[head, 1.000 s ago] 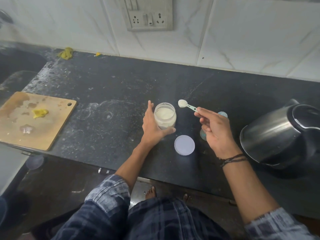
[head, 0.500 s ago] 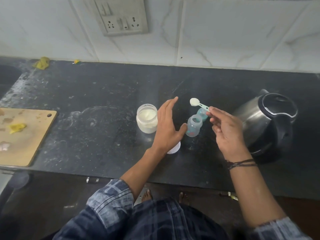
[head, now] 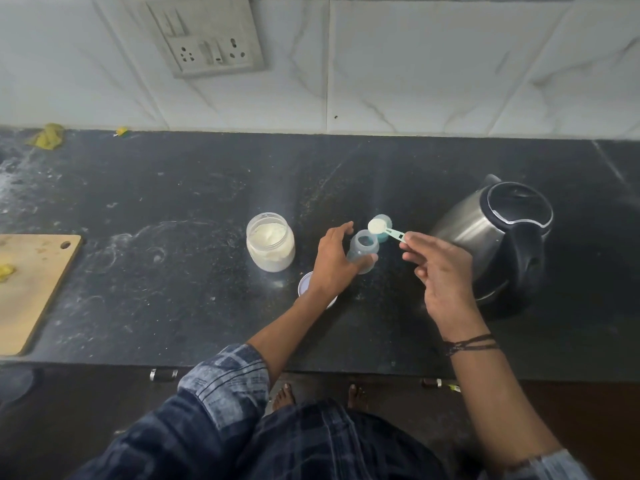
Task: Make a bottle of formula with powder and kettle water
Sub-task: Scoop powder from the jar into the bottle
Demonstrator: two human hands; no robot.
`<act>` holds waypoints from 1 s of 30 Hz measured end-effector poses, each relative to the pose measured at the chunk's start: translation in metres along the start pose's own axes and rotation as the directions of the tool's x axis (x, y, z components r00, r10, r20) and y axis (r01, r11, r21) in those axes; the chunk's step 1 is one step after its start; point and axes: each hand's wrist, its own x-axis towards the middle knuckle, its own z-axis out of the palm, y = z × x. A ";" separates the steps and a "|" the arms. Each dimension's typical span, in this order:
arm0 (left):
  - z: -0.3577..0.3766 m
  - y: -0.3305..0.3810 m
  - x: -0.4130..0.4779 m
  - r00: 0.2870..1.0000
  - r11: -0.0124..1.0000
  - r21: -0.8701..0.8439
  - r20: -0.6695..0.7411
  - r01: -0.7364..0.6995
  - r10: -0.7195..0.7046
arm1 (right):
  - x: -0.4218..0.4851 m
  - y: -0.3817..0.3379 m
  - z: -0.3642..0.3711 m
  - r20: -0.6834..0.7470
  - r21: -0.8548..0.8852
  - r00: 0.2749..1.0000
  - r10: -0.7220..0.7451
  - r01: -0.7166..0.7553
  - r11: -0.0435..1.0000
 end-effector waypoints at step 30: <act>0.001 -0.005 0.007 0.995 0.995 0.016 -0.033 -0.094 0.095 | 0.003 0.030 0.005 0.241 -0.576 0.735 -0.634 0.634 0.516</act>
